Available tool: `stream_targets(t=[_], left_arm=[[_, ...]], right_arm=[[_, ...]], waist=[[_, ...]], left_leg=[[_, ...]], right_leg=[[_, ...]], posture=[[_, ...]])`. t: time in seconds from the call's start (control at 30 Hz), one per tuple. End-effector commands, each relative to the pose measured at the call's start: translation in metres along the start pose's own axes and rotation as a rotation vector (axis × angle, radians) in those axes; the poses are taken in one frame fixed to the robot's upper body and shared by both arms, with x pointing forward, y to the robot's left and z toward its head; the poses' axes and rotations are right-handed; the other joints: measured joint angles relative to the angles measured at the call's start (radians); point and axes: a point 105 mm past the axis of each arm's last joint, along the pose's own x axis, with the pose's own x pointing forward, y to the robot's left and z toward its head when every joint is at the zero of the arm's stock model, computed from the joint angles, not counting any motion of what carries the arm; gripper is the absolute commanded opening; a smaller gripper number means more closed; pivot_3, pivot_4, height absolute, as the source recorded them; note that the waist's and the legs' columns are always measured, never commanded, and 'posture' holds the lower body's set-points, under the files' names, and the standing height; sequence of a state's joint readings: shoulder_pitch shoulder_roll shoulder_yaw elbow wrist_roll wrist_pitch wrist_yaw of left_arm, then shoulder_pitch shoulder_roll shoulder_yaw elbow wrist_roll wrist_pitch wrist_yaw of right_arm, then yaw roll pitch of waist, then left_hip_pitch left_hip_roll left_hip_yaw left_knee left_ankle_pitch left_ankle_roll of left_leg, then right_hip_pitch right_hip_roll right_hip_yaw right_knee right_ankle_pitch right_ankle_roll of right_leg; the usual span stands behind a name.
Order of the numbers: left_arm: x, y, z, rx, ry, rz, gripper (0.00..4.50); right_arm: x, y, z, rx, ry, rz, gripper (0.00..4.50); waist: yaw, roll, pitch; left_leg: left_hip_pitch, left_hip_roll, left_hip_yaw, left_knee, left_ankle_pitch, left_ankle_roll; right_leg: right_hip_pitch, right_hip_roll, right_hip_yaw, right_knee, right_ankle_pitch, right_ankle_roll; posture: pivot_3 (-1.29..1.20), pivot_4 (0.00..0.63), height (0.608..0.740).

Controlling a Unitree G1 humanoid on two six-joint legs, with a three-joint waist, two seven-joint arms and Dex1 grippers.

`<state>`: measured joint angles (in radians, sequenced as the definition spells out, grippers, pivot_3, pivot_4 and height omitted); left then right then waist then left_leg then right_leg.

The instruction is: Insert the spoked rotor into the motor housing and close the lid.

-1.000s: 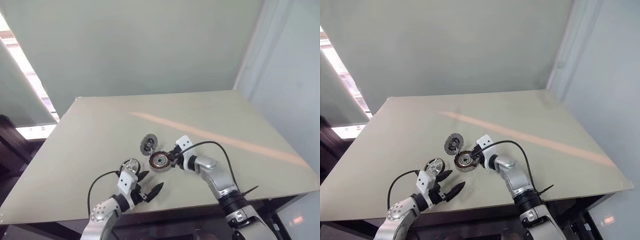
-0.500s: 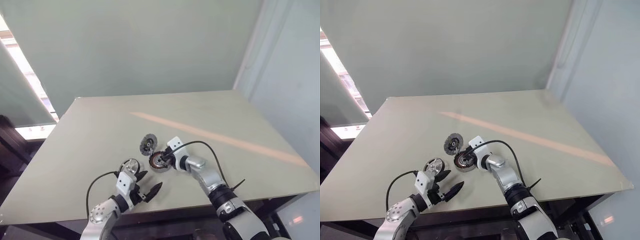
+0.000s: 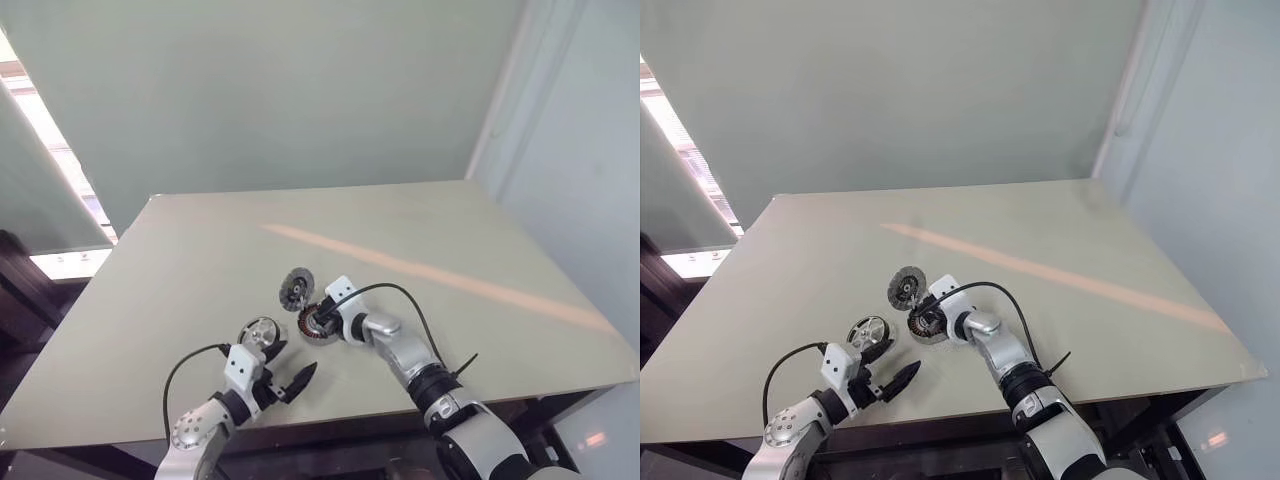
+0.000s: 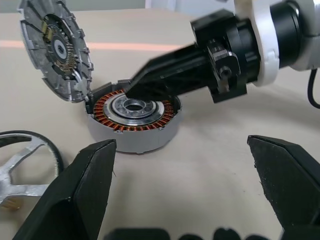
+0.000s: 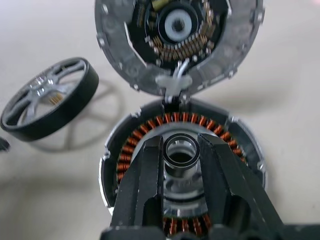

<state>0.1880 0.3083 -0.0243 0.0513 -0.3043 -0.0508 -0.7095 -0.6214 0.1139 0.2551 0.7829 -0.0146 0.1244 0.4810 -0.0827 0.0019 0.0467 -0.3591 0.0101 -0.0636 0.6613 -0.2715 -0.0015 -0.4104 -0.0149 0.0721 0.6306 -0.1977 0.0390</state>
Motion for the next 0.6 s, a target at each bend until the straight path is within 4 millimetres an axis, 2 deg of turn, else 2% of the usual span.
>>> stream_targets(t=[0.03, 0.6], left_arm=[[-0.001, 0.0031, 0.01, 0.038, -0.03, 0.009, 4.5], [-0.004, 0.0032, 0.0117, 0.042, -0.029, 0.022, 4.5]], right_arm=[[0.0035, -0.0011, 0.0219, -0.037, -0.064, -0.002, 0.72], [0.0087, -0.0005, 0.0155, -0.024, -0.045, -0.002, 0.72]], waist=[[-0.002, 0.0, 0.0], [-0.016, 0.0, 0.0]], left_leg=[[0.0, 0.0, 0.0, 0.0, 0.0, 0.0], [0.0, 0.0, -0.001, 0.0, 0.0, 0.0]], right_leg=[[0.0, 0.0, 0.0, 0.0, 0.0, 0.0], [0.0, 0.0, 0.0, 0.0, 0.0, 0.0]], posture=[[0.0, 0.0, 0.74], [0.0, 0.0, 0.74]])
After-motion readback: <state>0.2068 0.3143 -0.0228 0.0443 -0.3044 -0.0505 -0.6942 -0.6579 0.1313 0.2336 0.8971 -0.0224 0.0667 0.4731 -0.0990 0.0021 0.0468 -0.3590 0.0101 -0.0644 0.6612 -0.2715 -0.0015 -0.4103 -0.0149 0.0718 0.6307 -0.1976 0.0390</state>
